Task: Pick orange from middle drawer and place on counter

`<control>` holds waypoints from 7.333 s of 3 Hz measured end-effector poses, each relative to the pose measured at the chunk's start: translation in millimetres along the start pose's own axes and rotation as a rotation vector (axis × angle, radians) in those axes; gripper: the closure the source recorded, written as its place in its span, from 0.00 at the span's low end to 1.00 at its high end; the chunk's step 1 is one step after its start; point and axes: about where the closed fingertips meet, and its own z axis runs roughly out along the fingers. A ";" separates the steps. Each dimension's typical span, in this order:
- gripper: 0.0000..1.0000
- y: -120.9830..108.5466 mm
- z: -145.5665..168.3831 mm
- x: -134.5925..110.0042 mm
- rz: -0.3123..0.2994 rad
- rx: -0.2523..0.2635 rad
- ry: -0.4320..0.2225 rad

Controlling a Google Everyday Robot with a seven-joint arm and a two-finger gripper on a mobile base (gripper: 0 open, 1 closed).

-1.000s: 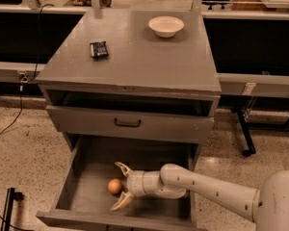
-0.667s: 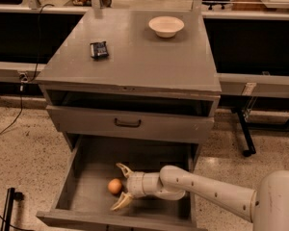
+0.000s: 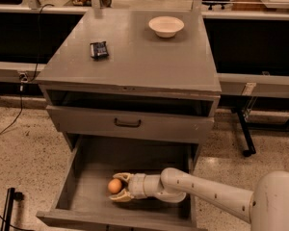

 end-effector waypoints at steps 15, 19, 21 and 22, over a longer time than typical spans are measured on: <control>0.59 -273.6 -284.9 -380.6 -0.003 0.193 -0.042; 0.00 -271.6 -275.1 -381.9 -0.002 0.178 -0.044; 0.00 -252.7 -323.8 -436.9 -0.163 0.250 0.065; 0.00 -235.0 -380.4 -469.2 -0.241 0.397 0.093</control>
Offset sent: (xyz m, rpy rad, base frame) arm 0.0065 -0.0073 0.0327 0.0667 -0.0287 0.0573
